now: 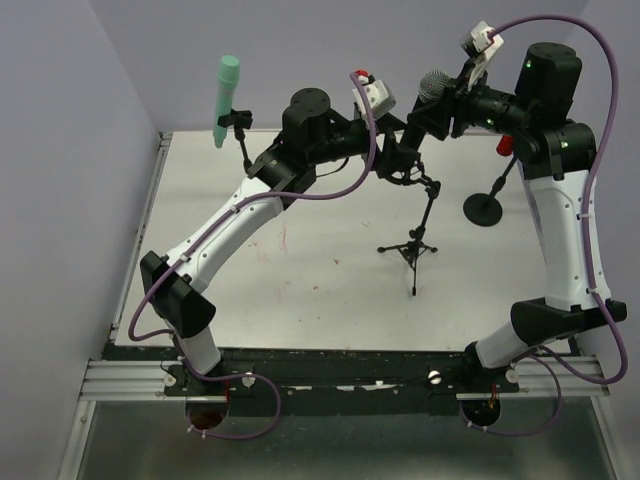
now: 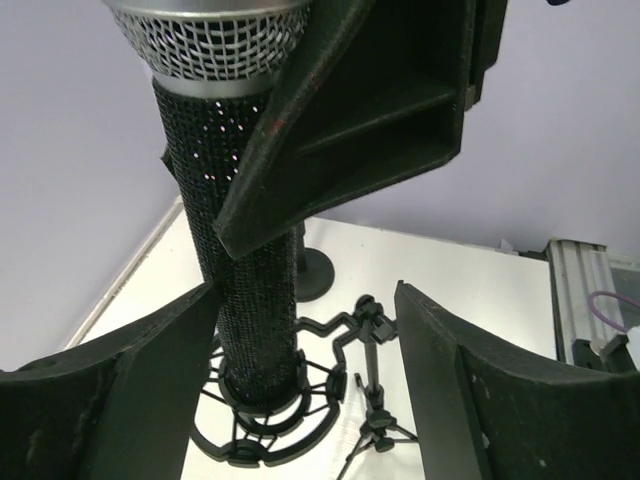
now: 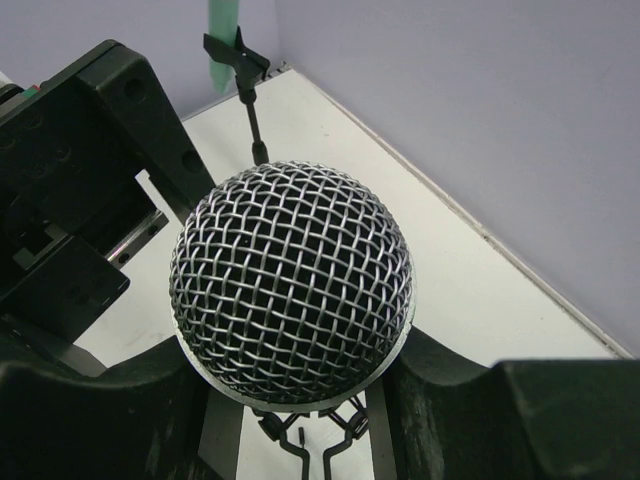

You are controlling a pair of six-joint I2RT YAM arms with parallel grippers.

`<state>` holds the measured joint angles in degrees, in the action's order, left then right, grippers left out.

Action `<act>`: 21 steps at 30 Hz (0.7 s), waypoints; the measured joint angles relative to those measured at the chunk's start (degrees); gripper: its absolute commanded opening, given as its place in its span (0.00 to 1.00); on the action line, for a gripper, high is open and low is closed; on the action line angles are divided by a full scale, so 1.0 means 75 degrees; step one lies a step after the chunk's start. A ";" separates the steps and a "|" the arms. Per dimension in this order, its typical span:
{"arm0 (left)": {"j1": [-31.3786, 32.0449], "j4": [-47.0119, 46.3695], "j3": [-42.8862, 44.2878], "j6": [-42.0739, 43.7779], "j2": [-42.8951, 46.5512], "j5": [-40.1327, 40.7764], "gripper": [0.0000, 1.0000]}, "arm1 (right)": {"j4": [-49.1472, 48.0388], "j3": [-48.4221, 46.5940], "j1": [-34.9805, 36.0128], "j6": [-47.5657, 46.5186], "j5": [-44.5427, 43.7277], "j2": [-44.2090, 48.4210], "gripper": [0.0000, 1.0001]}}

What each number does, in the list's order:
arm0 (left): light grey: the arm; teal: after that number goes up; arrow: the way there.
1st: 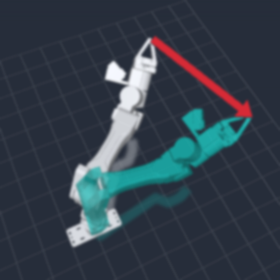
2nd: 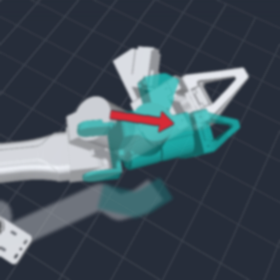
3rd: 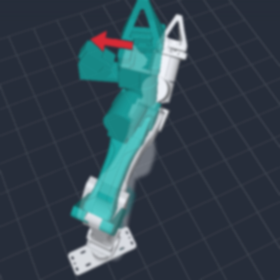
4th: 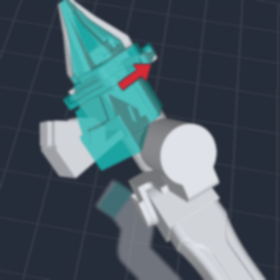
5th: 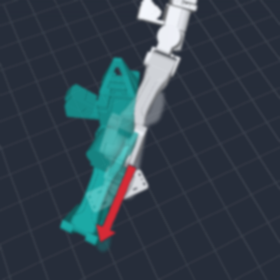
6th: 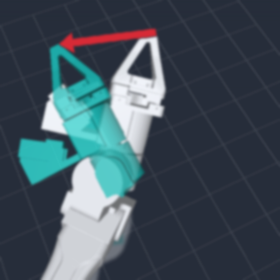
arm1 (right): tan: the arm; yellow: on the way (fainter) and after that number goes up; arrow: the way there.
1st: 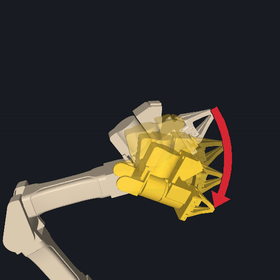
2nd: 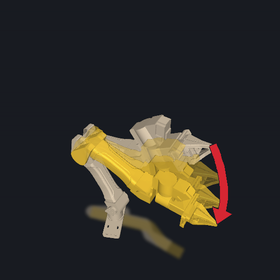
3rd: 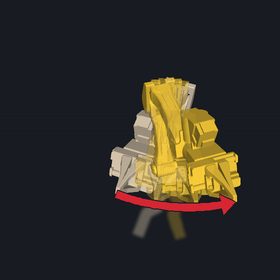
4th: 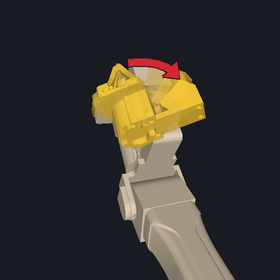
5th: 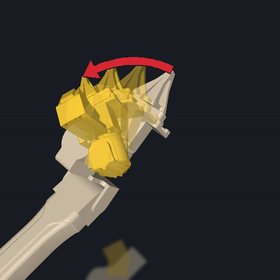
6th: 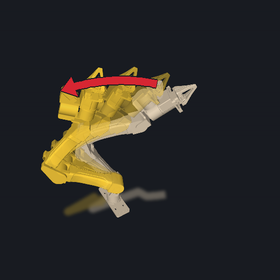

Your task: Attach the microphones to the stand

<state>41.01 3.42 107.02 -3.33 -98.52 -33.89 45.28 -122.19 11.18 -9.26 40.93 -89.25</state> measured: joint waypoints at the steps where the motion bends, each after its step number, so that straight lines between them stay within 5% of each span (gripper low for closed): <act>1: 0.0015 0.0023 0.0009 0.0015 0.0000 0.0073 0.82 | 0.0003 0.0000 0.0000 -0.0003 -0.0003 0.0000 0.12; 16: 0.0050 -0.0105 0.0417 0.0195 -0.0341 0.0280 0.81 | 0.0329 0.0044 0.0073 0.0032 0.0306 0.0000 0.12; 21: 0.0050 -0.0117 0.0425 0.0152 -0.0490 0.0055 0.62 | 0.0318 0.0099 0.0073 0.0032 0.0443 0.0000 0.12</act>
<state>41.39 2.55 110.21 -2.20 -102.19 -33.47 47.66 -121.45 11.73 -9.02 44.25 -89.25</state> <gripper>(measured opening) 0.768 0.503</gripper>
